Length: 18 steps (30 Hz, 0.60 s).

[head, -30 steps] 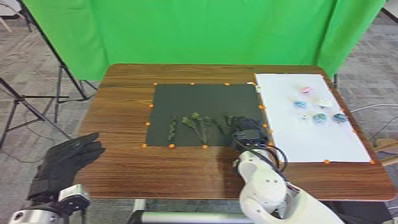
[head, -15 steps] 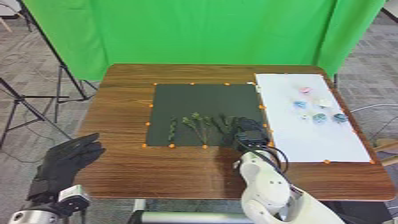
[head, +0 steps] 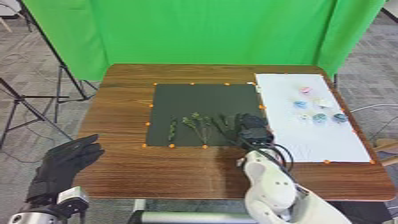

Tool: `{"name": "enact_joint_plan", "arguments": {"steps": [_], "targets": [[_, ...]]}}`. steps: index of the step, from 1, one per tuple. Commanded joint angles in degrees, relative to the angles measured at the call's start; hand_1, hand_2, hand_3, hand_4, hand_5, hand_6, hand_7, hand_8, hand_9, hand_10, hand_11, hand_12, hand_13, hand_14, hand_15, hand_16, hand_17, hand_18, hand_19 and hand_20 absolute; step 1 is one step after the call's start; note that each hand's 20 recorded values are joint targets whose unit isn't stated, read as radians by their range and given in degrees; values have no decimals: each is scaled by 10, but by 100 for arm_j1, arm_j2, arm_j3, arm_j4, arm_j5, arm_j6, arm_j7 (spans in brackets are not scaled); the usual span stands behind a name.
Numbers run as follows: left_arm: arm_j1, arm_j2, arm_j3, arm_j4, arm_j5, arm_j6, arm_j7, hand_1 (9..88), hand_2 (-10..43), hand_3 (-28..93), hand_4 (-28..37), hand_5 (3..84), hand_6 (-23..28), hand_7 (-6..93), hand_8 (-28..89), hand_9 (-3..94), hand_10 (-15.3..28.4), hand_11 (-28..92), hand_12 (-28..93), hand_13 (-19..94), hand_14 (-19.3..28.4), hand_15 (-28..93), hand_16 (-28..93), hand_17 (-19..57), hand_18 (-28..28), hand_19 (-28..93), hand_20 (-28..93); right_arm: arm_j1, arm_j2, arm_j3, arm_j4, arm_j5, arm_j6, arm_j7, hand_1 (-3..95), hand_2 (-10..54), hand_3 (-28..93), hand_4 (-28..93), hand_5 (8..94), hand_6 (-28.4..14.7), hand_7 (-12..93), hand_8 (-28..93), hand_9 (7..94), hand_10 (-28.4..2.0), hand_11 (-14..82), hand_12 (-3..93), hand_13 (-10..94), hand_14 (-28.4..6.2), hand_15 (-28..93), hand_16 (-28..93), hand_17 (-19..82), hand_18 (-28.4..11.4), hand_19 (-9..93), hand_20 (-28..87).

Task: Arrange flowers

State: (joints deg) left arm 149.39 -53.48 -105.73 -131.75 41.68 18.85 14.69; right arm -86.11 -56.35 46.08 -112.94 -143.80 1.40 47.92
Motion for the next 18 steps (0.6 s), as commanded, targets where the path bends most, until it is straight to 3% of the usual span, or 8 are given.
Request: {"name": "enact_joint_plan", "arguments": {"steps": [1, 8, 18], "targets": [[43, -11, 25, -41, -17, 46, 7, 304, 66, 800, -97, 508, 161, 148, -83, 423, 230, 413, 104, 306, 284, 627, -125, -68, 227, 621, 163, 120, 446, 664, 16, 188, 83, -224, 264, -1, 796, -193, 675, -133, 300, -82, 562, -277, 605, 262, 521, -257, 867, 251, 232, -284, 796, 295], [-33, 5, 103, -24, -14, 37, 4, 304, 66, 800, -97, 508, 161, 146, -83, 423, 230, 412, 104, 306, 284, 627, -125, -69, 227, 621, 163, 242, 869, 1274, 581, 187, -339, -747, 280, -8, 831, -201, 626, -119, 278, -94, 517, -262, 575, 236, 486, -230, 875, 240, 209, -284, 811, 300], [-116, 31, 184, 7, -33, 48, 34, 303, 66, 800, -97, 507, 161, 148, -83, 423, 230, 412, 105, 307, 284, 627, -125, -69, 227, 622, 163, 173, 1125, 1832, 1164, 445, -1037, -946, 313, -68, 856, -244, 549, -105, 197, -114, 487, -199, 278, 170, 410, -215, 841, 182, 173, -265, 807, 320]]}}
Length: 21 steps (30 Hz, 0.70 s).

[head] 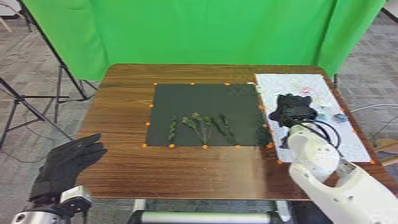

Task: Arrange flowers

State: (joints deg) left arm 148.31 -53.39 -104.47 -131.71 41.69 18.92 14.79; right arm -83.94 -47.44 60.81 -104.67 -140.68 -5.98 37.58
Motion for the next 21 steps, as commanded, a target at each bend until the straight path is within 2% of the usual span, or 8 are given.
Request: {"name": "enact_joint_plan", "arguments": {"steps": [1, 3, 6, 9, 12, 13, 18, 21], "targets": [[-28, 17, 69, 11, -29, 26, 13, 303, 66, 800, -97, 507, 161, 148, -83, 422, 231, 413, 105, 307, 284, 627, -125, -69, 227, 622, 162, -78, 252, 405, 367, 157, -335, 138, 314, -70, 856, -246, 548, -104, 191, -114, 487, -195, 266, 167, 410, -214, 841, 180, 174, -264, 806, 320], [-50, 22, 83, 25, -17, -9, 12, 303, 66, 799, -97, 507, 161, 148, -84, 423, 230, 412, 104, 307, 284, 627, -125, -69, 227, 622, 163, -115, 259, 490, 443, 165, -369, 141, 317, -75, 857, -249, 544, -102, 182, -114, 488, -189, 245, 164, 412, -212, 840, 176, 176, -261, 805, 321], [-76, 39, 109, 38, -50, 26, 44, 303, 66, 799, -97, 507, 161, 148, -83, 423, 230, 413, 104, 307, 284, 627, -125, -69, 227, 622, 162, -174, 254, 569, 502, 129, -422, 132, 319, -78, 858, -252, 539, -99, 174, -113, 488, -182, 218, 160, 417, -209, 838, 171, 178, -260, 805, 323], [-116, 36, 120, 60, -27, -22, 24, 302, 66, 799, -96, 507, 161, 148, -83, 423, 230, 413, 104, 306, 284, 627, -125, -69, 227, 622, 162, -224, 267, 581, 545, 181, -421, 218, 322, -82, 858, -256, 538, -97, 168, -113, 489, -179, 208, 160, 427, -201, 833, 167, 183, -257, 806, 325], [-102, 46, 141, 54, -55, 15, 76, 303, 65, 799, -97, 507, 160, 148, -83, 423, 230, 412, 104, 306, 284, 626, -126, -68, 227, 622, 162, -281, 219, 589, 597, 73, -443, 172, 325, -83, 858, -258, 542, -95, 169, -112, 493, -175, 206, 162, 435, -196, 830, 166, 185, -257, 806, 326], [-153, 37, 141, 81, -26, -32, 30, 303, 65, 799, -97, 507, 161, 148, -83, 423, 230, 412, 104, 306, 284, 626, -126, -69, 227, 622, 162, -315, 235, 576, 584, 127, -380, 242, 326, -83, 859, -258, 544, -94, 170, -112, 495, -175, 205, 162, 437, -196, 830, 166, 185, -257, 806, 326], [-163, 38, 135, 90, -30, -38, 25, 303, 65, 799, -97, 507, 161, 148, -83, 423, 231, 412, 104, 307, 284, 627, -126, -69, 227, 622, 162, -233, 153, 434, 683, -2, -280, 193, 336, -85, 859, -261, 561, -83, 179, -114, 523, -168, 211, 162, 449, -189, 826, 167, 188, -255, 806, 329], [-207, 40, 148, 94, -1, -83, -29, 303, 65, 799, -97, 506, 161, 148, -83, 423, 230, 412, 104, 307, 284, 627, -125, -69, 227, 622, 162, -181, 147, 262, 758, -88, -25, 294, 351, -87, 856, -268, 575, -69, 189, -118, 547, -157, 219, 162, 462, -177, 822, 169, 196, -252, 807, 329]]}}
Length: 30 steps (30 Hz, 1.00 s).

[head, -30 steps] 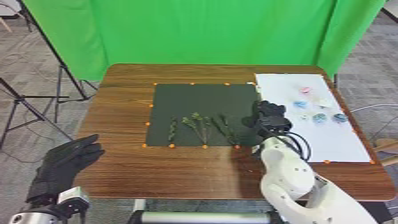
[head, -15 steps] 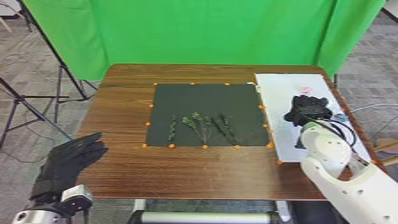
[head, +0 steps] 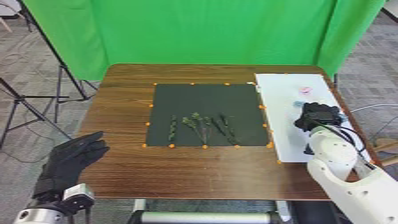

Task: Arrange flowers

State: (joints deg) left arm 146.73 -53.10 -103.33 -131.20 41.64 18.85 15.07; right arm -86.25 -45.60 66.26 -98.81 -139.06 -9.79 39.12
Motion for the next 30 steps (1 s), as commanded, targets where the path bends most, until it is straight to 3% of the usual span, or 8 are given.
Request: {"name": "enact_joint_plan", "arguments": {"steps": [1, 11, 13, 16, 19, 26, 30], "targets": [[-66, -2, 31, 50, 25, -103, -83, 303, 65, 799, -97, 507, 161, 148, -83, 423, 230, 412, 104, 307, 284, 627, -125, -69, 227, 622, 162, 60, -32, -338, 182, -288, 434, 173, 354, -87, 855, -271, 581, -65, 193, -120, 556, -155, 220, 161, 467, -174, 820, 171, 198, -252, 808, 329], [-128, -28, 24, 73, 68, -167, -210, 303, 65, 800, -96, 506, 161, 148, -83, 424, 230, 412, 104, 306, 284, 627, -126, -69, 227, 622, 162, 166, 37, -618, 267, -530, 956, 335, 384, -63, 839, -280, 651, -38, 213, -126, 636, -140, 244, 159, 522, -149, 800, 196, 223, -254, 817, 322], [-143, -40, 24, 78, 79, -187, -236, 303, 65, 800, -97, 506, 160, 148, -83, 423, 230, 413, 105, 306, 284, 627, -126, -69, 227, 622, 161, 233, 54, -709, 359, -630, 1062, 405, 438, -67, 798, -282, 682, -33, 224, -34, 689, -127, 244, 170, 561, -134, 788, 216, 237, -252, 827, 309], [-145, -32, 19, 79, 73, -190, -226, 303, 66, 799, -97, 506, 160, 149, -84, 423, 231, 412, 104, 306, 284, 627, -126, -69, 227, 621, 161, 260, 30, -721, 449, -693, 1155, 468, 501, -64, 752, -282, 751, -6, 258, -8, 791, -100, 185, 257, 611, -110, 772, 254, 254, -247, 837, 301], [-106, -26, -3, 69, 69, -171, -201, 303, 65, 799, -97, 506, 160, 150, -84, 423, 231, 412, 104, 307, 284, 627, -126, -69, 227, 621, 162, 312, 45, -761, 445, -722, 1308, 460, 526, -65, 747, -282, 777, 3, 261, 0, 837, -89, 171, 294, 640, -100, 769, 275, 262, -245, 841, 302], [132, 24, -103, 6, -50, -10, 45, 304, 65, 799, -97, 507, 161, 148, -84, 423, 231, 412, 105, 306, 284, 627, -126, -69, 227, 622, 161, 784, 10, -1201, 60, -711, 1737, 63, 543, -74, 749, -283, 813, 1, 238, 28, 876, -88, 192, 315, 672, -99, 779, 272, 276, -248, 852, 309], [255, -6, -206, -27, -78, 43, 44, 303, 65, 799, -96, 506, 160, 149, -83, 423, 230, 412, 105, 306, 284, 628, -125, -69, 227, 622, 161, 1261, -128, -1732, -293, -558, 1847, -256, 541, -77, 755, -283, 820, 2, 231, 36, 880, -89, 197, 316, 675, -101, 782, 271, 276, -249, 854, 311]]}}
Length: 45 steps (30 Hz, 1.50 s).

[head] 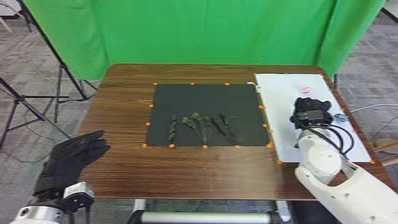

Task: Arrange flowers

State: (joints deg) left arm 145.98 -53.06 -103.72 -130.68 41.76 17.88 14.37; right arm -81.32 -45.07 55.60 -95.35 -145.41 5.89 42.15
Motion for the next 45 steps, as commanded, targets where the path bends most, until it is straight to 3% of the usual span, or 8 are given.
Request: {"name": "enact_joint_plan", "arguments": {"steps": [1, 11, 23, 24, 30, 32, 45], "targets": [[366, -6, -184, -84, -104, 160, 146, 303, 65, 799, -96, 506, 160, 149, -84, 423, 231, 413, 105, 306, 284, 627, -125, -69, 227, 622, 161, 890, -261, -797, -715, 110, 251, -641, 541, -77, 755, -283, 821, 2, 229, 36, 881, -90, 198, 316, 676, -101, 782, 271, 276, -249, 854, 311], [376, -19, -205, -99, -125, 183, 179, 303, 65, 799, -98, 506, 160, 149, -84, 423, 231, 413, 105, 308, 284, 627, -126, -69, 227, 622, 162, 1686, -1078, -2008, -1169, 687, -28, -1246, 538, -81, 763, -283, 824, 2, 222, 42, 883, -92, 209, 321, 672, -104, 784, 273, 263, -248, 851, 313], [313, -147, -226, -30, -104, 119, 196, 302, 65, 800, -97, 507, 161, 149, -84, 423, 231, 413, 104, 307, 284, 628, -126, -69, 228, 623, 161, 1610, -2514, -2489, -390, 276, -497, -2083, 527, -82, 769, -283, 819, 7, 221, 39, 874, -92, 215, 320, 652, -99, 780, 281, 242, -241, 834, 315], [291, -190, -227, -32, -91, 107, 151, 302, 65, 799, -98, 507, 161, 149, -84, 423, 231, 412, 104, 307, 284, 628, -126, -69, 227, 623, 161, 1583, -2644, -2467, -296, 293, -551, -2097, 527, -82, 769, -283, 819, 8, 221, 37, 874, -92, 214, 320, 650, -99, 779, 284, 241, -240, 831, 315], [-44, -94, -86, 81, -60, 33, 120, 303, 65, 799, -99, 507, 161, 149, -84, 423, 231, 414, 105, 308, 284, 628, -125, -69, 227, 623, 161, 1477, -3263, -2224, 206, 129, -700, -1978, 522, -82, 770, -283, 818, 11, 224, 31, 873, -89, 215, 318, 641, -98, 772, 294, 235, -237, 824, 318], [-152, -65, -63, 99, -19, 4, 51, 303, 65, 799, -99, 507, 161, 149, -83, 423, 231, 413, 104, 308, 284, 628, -125, -69, 227, 623, 161, 1465, -3328, -2193, 254, 220, -751, -1864, 521, -82, 771, -283, 818, 11, 225, 30, 871, -89, 215, 319, 640, -98, 770, 297, 233, -237, 822, 318], [-479, 20, 19, 180, 18, -64, -52, 303, 65, 800, -98, 508, 161, 148, -84, 423, 231, 414, 104, 307, 284, 628, -126, -69, 227, 622, 161, 1424, -3642, -2002, 634, -81, -820, -1571, 493, -94, 767, -283, 777, -5, 233, 14, 832, -96, 209, 308, 599, -108, 767, 300, 208, -242, 809, 331]]}}
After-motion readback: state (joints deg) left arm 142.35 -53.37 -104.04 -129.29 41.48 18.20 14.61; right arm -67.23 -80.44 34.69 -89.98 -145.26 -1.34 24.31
